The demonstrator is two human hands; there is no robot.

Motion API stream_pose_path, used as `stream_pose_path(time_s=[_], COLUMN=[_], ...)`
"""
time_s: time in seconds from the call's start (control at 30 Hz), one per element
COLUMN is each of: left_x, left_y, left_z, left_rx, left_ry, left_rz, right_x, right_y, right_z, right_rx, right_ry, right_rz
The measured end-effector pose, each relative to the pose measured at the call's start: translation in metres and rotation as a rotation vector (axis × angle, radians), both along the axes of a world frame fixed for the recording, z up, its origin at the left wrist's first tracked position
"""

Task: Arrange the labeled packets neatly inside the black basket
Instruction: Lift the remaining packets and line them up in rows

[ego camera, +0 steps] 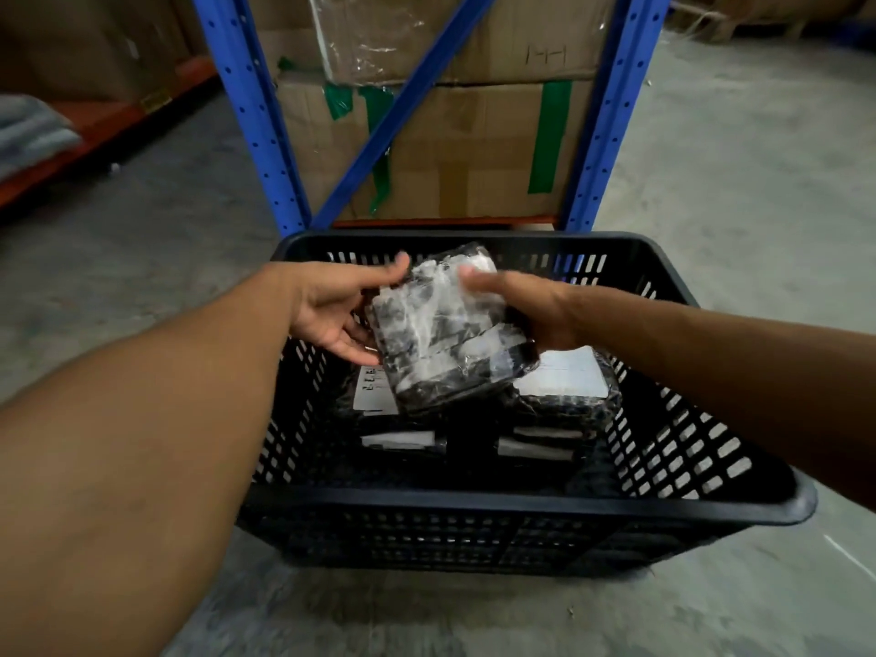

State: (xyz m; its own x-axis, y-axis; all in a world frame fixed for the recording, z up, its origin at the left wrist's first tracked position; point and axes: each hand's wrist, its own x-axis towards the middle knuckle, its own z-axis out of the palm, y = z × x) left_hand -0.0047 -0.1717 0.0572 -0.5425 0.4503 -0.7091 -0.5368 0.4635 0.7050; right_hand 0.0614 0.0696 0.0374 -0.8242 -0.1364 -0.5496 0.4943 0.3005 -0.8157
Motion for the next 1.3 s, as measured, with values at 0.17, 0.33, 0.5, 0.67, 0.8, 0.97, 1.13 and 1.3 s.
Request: stream_pose_path(time_s=[0.17, 0.33, 0.5, 0.67, 0.8, 0.97, 1.13, 1.3], left_x=[-0.019, -0.018, -0.008, -0.013, -0.011, -0.015, -0.004, -0.009], left_y=[-0.02, -0.03, -0.033, -0.032, -0.035, -0.025, -0.016, -0.014], left_z=[-0.004, 0.003, -0.008, -0.01, -0.008, -0.007, -0.01, -0.013], left_rx=[0.269, 0.418, 0.214, 0.269, 0.343, 0.171, -0.127, -0.196], left_ry=[-0.111, 0.007, 0.093, 0.054, 0.111, 0.175, 0.039, 0.055], left_rz=[0.217, 0.18, -0.04, -0.006, 0.096, 0.255, 0.039, 0.048], right_x=[-0.001, 0.021, 0.032, 0.025, 0.035, 0.016, -0.002, -0.008], right_y=[-0.015, -0.024, 0.0, 0.011, -0.007, -0.037, -0.047, -0.062], right_z=[0.034, 0.024, -0.003, -0.009, -0.029, -0.027, -0.023, -0.033], right_rx=[0.306, 0.987, 0.772, 0.145, -0.305, -0.209, -0.074, -0.018], right_ry=[0.591, 1.289, 1.172, 0.211, -0.042, 0.101, 0.0, -0.024], right_rz=[0.073, 0.432, 0.349, 0.038, 0.156, -0.17, -0.305, -0.27])
